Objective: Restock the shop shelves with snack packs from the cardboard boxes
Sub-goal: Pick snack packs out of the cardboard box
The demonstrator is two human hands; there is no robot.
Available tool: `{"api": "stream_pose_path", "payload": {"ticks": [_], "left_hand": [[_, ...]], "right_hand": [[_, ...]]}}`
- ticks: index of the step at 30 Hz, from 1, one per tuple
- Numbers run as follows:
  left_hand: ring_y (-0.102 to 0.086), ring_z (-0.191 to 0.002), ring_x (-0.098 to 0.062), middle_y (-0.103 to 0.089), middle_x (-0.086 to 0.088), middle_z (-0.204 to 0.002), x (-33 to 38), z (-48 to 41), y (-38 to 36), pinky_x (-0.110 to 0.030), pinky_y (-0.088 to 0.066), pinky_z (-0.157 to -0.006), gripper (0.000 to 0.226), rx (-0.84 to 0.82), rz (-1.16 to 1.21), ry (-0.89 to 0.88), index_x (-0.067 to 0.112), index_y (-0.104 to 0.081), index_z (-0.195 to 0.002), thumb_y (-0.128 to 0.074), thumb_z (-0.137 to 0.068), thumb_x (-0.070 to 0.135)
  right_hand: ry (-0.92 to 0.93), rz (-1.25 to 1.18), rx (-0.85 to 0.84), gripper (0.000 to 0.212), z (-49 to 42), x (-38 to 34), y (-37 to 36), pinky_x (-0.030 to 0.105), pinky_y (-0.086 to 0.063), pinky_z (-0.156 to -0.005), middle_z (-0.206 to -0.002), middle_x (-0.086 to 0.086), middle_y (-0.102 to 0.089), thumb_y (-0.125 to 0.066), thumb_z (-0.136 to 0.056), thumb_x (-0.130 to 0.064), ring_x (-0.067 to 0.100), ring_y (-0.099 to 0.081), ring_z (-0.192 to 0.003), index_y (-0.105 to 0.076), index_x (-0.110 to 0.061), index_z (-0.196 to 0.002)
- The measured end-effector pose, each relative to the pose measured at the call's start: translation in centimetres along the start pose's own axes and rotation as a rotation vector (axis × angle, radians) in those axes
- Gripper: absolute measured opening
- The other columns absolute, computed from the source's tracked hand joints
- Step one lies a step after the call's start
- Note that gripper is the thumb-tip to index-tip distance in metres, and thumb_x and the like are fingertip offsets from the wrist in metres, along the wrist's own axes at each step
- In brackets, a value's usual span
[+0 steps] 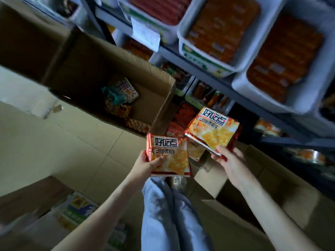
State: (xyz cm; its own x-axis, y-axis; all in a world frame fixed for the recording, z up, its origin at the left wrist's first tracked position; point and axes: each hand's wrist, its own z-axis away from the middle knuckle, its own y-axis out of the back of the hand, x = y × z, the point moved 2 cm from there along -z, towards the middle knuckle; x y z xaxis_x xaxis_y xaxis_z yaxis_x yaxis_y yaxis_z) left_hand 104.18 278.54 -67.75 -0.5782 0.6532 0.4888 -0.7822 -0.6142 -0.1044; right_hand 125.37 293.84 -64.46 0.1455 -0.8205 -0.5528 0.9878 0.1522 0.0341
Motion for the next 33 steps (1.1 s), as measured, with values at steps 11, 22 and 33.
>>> {"api": "stream_pose_path", "payload": {"ticks": [11, 22, 33], "left_hand": [[-0.071, -0.074, -0.013, -0.069, -0.011, -0.107, 19.3, 23.6, 3.7, -0.022, -0.055, -0.056, 0.031, 0.193, 0.162, -0.395, 0.008, -0.054, -0.117, -0.065, -0.088, 0.007], [-0.072, -0.071, -0.016, -0.073, -0.005, -0.091, 35.3, 37.7, 2.8, -0.027, -0.058, -0.056, 0.017, 0.086, 0.304, -0.818, 0.014, -0.059, -0.105, -0.061, -0.090, 0.006], [-0.072, -0.075, -0.018, -0.073, -0.010, -0.097, 52.1, 38.5, 4.1, -0.027, -0.058, -0.059, 0.019, -0.078, 0.308, -1.019, 0.010, -0.061, -0.106, -0.063, -0.087, 0.006]], "right_hand": [[0.274, 0.038, -0.423, 0.021, 21.0, -16.3, -8.5, 0.034, -0.056, -0.078, -0.113, 0.010, -0.067, -0.057, -0.093, -0.006, 0.023, -0.064, -0.102, -0.059, -0.007, -0.114], [0.718, 0.063, -0.636, 0.017, 34.1, -32.2, -14.0, 0.036, -0.051, -0.088, -0.100, 0.003, -0.071, -0.066, -0.086, -0.009, 0.020, -0.067, -0.097, -0.065, -0.014, -0.103], [0.939, -0.167, -0.491, 0.021, 38.1, -47.3, -18.3, 0.032, -0.054, -0.086, -0.102, 0.008, -0.072, -0.058, -0.089, -0.002, 0.020, -0.067, -0.094, -0.065, -0.004, -0.109]]}}
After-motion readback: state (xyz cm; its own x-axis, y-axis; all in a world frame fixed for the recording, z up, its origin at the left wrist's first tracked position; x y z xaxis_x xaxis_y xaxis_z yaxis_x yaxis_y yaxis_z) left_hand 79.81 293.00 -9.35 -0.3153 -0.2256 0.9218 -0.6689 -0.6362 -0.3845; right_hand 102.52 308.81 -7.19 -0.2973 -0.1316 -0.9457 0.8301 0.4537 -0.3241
